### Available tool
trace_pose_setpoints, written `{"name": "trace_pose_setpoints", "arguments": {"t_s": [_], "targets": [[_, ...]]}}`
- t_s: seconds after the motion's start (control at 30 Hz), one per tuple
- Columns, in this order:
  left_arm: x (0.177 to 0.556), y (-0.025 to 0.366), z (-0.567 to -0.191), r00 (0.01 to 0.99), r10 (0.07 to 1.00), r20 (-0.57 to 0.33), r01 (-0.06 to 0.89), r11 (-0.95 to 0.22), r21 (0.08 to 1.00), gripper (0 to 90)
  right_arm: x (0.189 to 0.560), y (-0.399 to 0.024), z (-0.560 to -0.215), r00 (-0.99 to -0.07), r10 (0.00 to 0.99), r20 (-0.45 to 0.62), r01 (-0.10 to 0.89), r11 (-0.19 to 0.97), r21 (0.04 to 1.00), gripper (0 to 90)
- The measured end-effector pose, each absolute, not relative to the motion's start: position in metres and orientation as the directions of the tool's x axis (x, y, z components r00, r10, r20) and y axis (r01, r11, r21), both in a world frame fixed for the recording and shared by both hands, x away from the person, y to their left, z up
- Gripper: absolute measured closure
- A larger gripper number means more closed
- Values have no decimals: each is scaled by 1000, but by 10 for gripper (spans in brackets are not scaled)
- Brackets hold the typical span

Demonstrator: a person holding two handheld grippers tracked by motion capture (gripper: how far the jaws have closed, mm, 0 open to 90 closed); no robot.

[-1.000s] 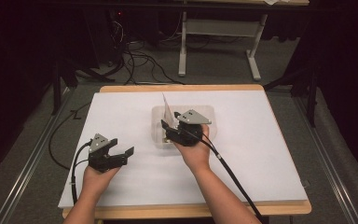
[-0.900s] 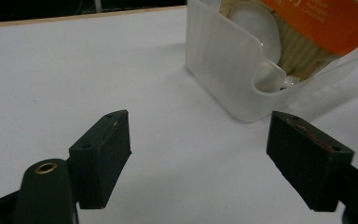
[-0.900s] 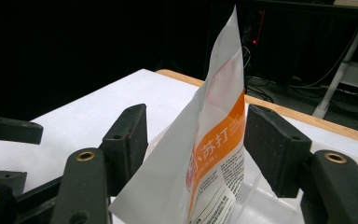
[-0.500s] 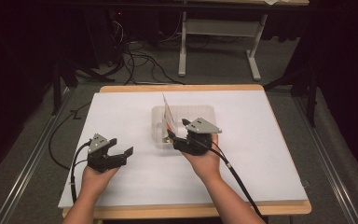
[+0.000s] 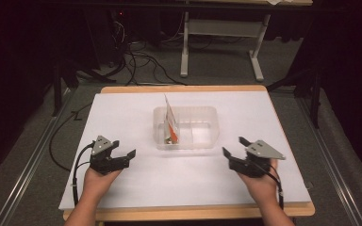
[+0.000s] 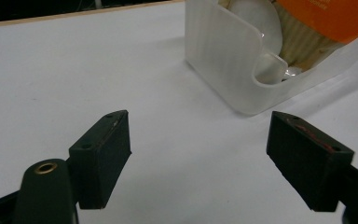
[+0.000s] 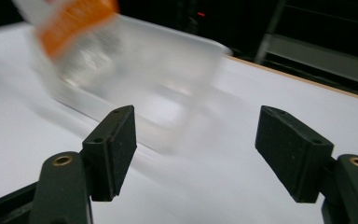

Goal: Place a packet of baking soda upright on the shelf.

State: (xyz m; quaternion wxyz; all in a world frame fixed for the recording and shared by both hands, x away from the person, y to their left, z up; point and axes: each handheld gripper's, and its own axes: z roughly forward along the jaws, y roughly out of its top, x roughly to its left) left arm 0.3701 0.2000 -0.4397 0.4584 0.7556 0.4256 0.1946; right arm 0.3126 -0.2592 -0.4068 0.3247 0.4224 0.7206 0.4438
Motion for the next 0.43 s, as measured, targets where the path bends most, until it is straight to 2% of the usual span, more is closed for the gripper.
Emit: {"name": "trace_pose_setpoints", "arguments": {"t_s": [0.07,0.17,0.2,0.43], "targets": [[370,198,-440,567,818,-96,467,-223,856,220,310,-296,-421,-370,923,-103,383,253,888,284],[370,196,-441,567,818,-96,470,-226,853,217,315,-315,-426,-321,944,-78,426,218,878,290],[370,195,-442,568,818,-90,472,-234,850,214,322,-328,-432,-271,963,-2,463,132,876,293],[368,194,-441,568,819,-84,465,-236,853,209,326,-331,-438,-268,963,21,490,117,864,294]]}}
